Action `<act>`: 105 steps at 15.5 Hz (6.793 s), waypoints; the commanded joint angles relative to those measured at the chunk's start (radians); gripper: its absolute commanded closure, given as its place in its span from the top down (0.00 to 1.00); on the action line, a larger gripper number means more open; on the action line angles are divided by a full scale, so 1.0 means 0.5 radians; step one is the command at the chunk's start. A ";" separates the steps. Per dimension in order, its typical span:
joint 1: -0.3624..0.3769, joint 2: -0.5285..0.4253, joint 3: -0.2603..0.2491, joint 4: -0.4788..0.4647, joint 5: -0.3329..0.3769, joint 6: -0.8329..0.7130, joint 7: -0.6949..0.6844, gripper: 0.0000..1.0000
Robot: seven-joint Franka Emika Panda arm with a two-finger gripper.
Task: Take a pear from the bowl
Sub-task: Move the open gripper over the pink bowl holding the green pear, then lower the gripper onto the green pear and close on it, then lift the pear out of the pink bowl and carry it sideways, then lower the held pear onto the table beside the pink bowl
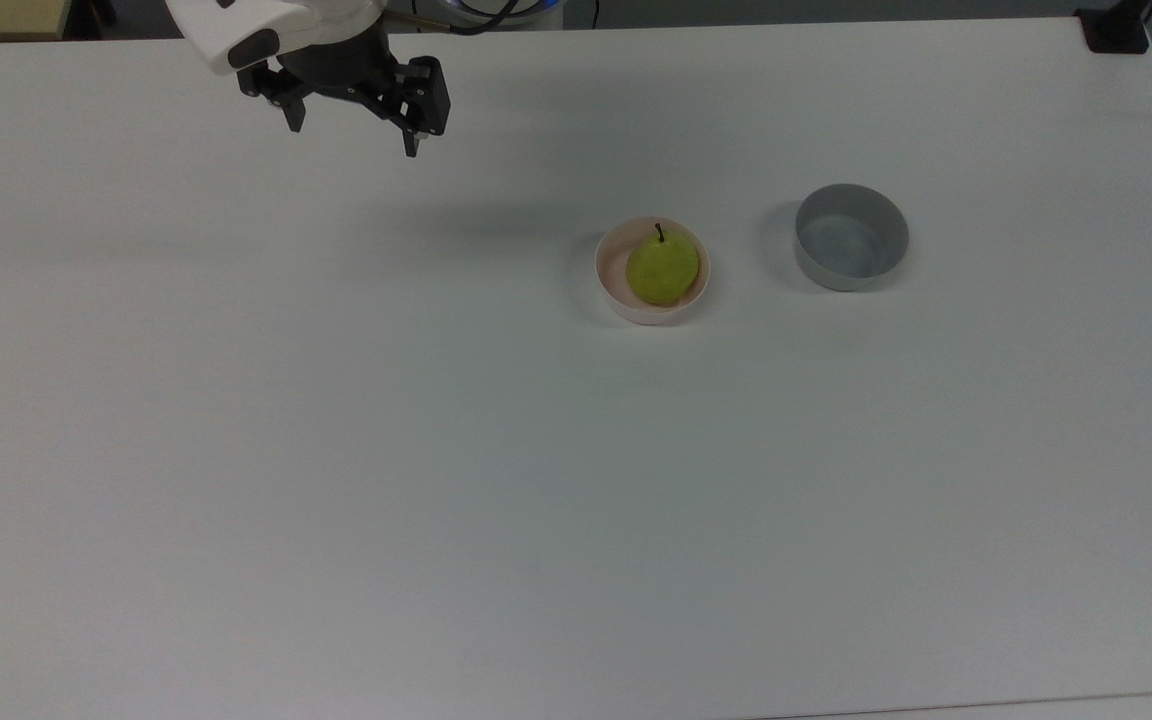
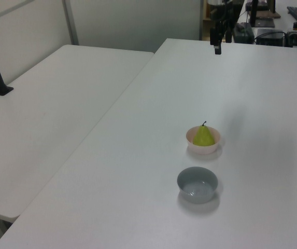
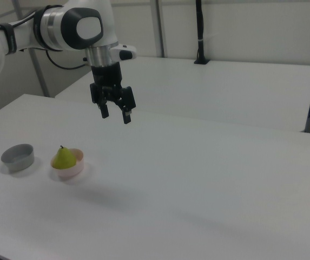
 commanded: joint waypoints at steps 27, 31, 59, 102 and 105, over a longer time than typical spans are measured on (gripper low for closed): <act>0.472 -0.038 0.030 0.020 0.202 -0.073 -0.089 1.00; 0.573 0.076 0.030 0.008 0.196 -0.073 -0.092 1.00; 0.782 0.662 0.030 -0.053 0.135 0.224 -0.092 0.64; 0.018 0.561 -0.006 -0.053 -0.052 0.310 -0.558 0.55; 0.024 0.601 -0.003 -0.050 -0.056 0.313 -0.558 0.72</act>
